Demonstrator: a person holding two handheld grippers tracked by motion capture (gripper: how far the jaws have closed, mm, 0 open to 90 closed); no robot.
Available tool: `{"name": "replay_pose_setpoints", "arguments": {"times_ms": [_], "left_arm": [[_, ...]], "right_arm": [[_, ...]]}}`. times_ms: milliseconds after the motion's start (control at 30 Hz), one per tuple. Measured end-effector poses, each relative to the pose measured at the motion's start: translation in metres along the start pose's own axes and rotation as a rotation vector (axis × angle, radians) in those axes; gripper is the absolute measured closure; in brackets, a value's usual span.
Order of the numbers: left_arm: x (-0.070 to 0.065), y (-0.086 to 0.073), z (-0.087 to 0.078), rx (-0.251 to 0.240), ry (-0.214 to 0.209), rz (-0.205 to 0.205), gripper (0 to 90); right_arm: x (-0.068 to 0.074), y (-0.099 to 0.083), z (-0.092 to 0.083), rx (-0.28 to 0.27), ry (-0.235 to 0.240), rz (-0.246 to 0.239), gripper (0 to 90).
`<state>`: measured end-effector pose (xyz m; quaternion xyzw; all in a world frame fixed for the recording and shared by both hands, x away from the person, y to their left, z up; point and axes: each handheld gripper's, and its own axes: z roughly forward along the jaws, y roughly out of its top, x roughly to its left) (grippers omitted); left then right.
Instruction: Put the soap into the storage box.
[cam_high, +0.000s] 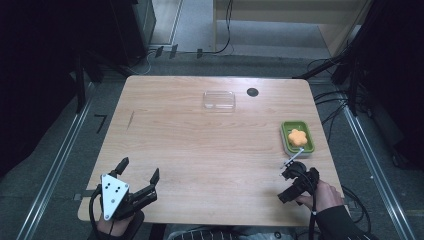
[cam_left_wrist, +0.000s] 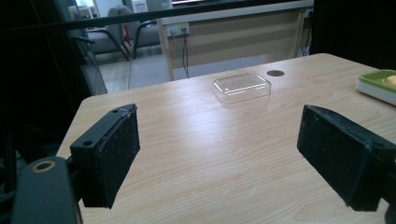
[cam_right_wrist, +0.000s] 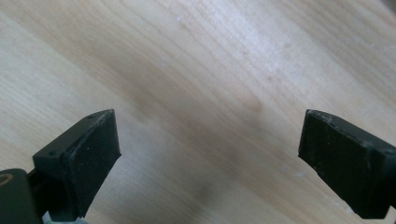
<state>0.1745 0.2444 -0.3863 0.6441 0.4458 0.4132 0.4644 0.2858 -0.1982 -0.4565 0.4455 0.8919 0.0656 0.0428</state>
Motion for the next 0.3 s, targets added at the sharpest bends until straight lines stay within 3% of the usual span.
{"name": "replay_pose_setpoints", "arguments": {"times_ms": [300], "left_arm": [[-0.001,0.0,0.001,0.0,0.001,0.0,13.7]], "right_arm": [[0.001,-0.013,0.002,-0.014,0.002,0.004,5.6]]}}
